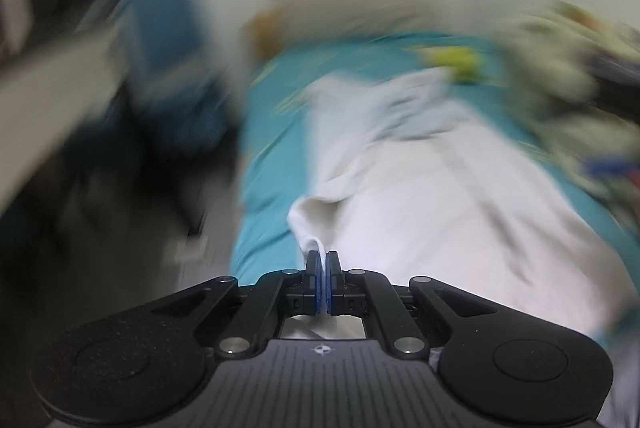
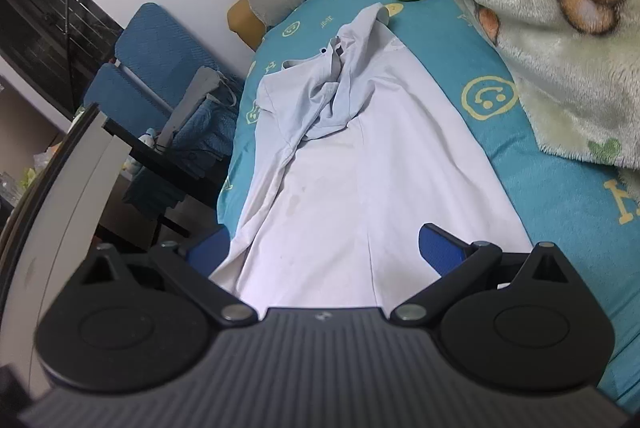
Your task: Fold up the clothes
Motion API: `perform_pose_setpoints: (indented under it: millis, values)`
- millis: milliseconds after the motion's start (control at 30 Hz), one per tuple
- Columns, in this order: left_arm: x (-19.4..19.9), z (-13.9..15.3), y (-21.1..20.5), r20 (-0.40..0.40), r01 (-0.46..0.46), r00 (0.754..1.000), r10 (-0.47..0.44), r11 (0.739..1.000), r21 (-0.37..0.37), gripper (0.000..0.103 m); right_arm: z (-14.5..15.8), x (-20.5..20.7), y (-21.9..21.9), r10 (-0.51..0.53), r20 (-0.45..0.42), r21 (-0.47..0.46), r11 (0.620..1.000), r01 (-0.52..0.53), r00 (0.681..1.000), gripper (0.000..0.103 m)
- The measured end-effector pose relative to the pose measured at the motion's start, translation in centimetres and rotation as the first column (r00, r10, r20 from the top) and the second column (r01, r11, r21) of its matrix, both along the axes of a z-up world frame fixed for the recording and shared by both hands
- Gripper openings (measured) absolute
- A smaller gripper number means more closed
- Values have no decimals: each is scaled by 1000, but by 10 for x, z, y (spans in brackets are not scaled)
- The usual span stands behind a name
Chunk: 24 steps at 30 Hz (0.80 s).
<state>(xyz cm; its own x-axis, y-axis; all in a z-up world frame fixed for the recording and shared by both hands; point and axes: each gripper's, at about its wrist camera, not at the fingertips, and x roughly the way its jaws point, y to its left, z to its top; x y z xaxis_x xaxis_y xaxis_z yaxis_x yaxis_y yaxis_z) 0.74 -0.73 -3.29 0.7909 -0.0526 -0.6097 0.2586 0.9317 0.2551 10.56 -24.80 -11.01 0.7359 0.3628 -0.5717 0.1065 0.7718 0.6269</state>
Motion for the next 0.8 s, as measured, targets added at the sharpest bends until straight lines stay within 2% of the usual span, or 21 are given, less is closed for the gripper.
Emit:
perform_pose_setpoints:
  millis: [100, 200, 300, 333, 367, 433, 667, 800]
  values:
    - [-23, -9, -35, -12, 183, 983, -182, 980, 77, 2, -1, 0, 2, 7, 4, 6, 1000, -7, 1000, 102]
    - [-23, -16, -41, -50, 227, 973, -224, 972, 67, 2, -1, -3, 4, 22, 22, 27, 999, -23, 1000, 102]
    - [-15, -15, -32, -77, 223, 972, -223, 975, 2, 2, -3, -4, 3, 34, 38, 84, 996, -37, 999, 100]
    - [-12, -14, -27, -83, 219, 972, -221, 975, -28, 2, -5, -2, 3, 35, 35, 107, 994, -39, 999, 94]
    - [-10, -13, -19, -84, 215, 972, -220, 974, -64, 2, -6, 1, 4, 36, 29, 129, 991, -39, 999, 80]
    - [-10, -10, -5, -82, 207, 972, -219, 969, -134, 2, -13, 13, 8, 54, -6, 170, 984, -52, 999, 70]
    - [-22, 2, 28, -34, 195, 976, -215, 933, -302, 2, -55, 81, 48, 141, -79, 268, 956, -115, 987, 67]
    - [-17, -3, 27, -64, 184, 974, -215, 929, -321, 2, -81, 119, 73, 184, -107, 322, 936, -141, 977, 66]
